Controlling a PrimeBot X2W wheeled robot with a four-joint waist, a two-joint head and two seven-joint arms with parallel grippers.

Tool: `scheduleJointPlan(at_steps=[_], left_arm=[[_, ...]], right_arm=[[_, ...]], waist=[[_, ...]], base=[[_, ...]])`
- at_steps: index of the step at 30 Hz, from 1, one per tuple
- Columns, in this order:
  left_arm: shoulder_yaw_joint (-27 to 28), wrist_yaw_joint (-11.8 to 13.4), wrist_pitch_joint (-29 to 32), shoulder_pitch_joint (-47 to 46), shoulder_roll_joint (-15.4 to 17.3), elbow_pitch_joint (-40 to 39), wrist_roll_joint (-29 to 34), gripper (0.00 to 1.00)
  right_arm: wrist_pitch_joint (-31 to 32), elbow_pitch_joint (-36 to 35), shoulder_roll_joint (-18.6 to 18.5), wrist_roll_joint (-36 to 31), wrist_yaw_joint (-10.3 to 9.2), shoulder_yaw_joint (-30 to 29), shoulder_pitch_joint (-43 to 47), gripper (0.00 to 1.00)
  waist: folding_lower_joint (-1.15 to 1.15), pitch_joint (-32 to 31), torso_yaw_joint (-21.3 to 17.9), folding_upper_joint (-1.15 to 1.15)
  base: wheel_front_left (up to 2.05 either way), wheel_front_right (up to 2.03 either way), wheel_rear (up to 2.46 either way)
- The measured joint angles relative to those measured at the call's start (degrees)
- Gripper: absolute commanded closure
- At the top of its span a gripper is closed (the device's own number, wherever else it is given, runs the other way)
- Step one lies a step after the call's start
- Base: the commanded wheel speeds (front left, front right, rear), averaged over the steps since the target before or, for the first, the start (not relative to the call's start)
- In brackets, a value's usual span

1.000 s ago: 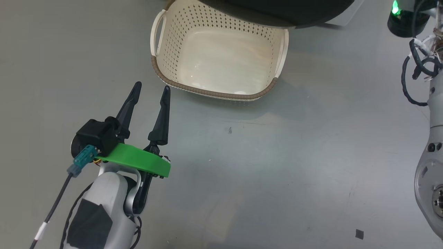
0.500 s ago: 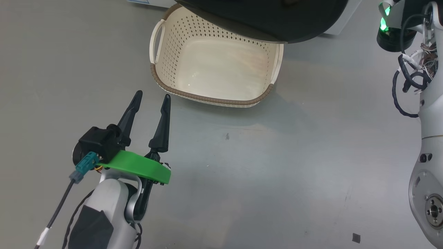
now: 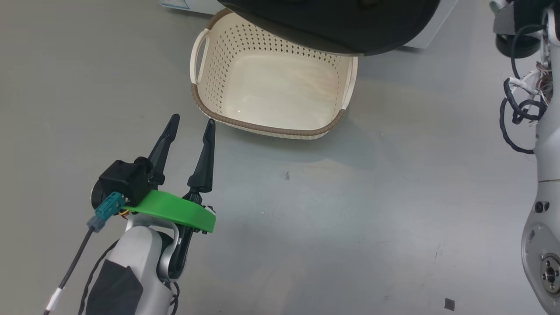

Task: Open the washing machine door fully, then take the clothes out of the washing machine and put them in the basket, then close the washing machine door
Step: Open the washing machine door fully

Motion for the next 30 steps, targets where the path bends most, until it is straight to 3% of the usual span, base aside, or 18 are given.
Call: scheduleJointPlan(at_steps=[6, 10, 14, 19, 30], left_arm=[[0.1, 0.0, 0.0, 0.1, 0.0, 0.2, 0.0, 0.0], [0.6, 0.0, 0.0, 0.6, 0.0, 0.4, 0.0, 0.0], [1.2, 0.0, 0.0, 1.9, 0.0, 0.8, 0.0, 0.0], [2.8, 0.0, 0.0, 3.1, 0.0, 1.2, 0.5, 0.0], [5.3, 0.1, 0.0, 5.1, 0.1, 1.4, 2.0, 0.0]], right_arm=[[-6.1, -2.3, -3.6, -7.5, 6.12, 3.2, 2.9, 1.0], [-11.7, -4.5, -7.2, -16.4, 11.11, 7.7, 6.2, 1.0], [-18.0, -7.4, -9.9, -24.6, 11.47, 12.1, 9.4, 1.0], [-24.9, -11.0, -10.2, -30.4, 11.45, 16.6, 12.7, 1.0], [-36.7, -14.5, -8.9, -35.0, 11.38, 20.9, 23.7, 1.0]], waist=[[0.0, -1.5, -0.1, 0.0], [0.0, -2.8, -0.3, 0.0], [0.0, -4.4, -0.7, 0.0], [0.0, -6.5, -1.7, 0.0], [0.0, -10.6, -5.0, 0.0]], base=[[0.0, 0.0, 0.0], [0.0, 0.0, 0.0], [0.0, 0.0, 0.0], [0.0, 0.0, 0.0], [0.0, 0.0, 0.0]])
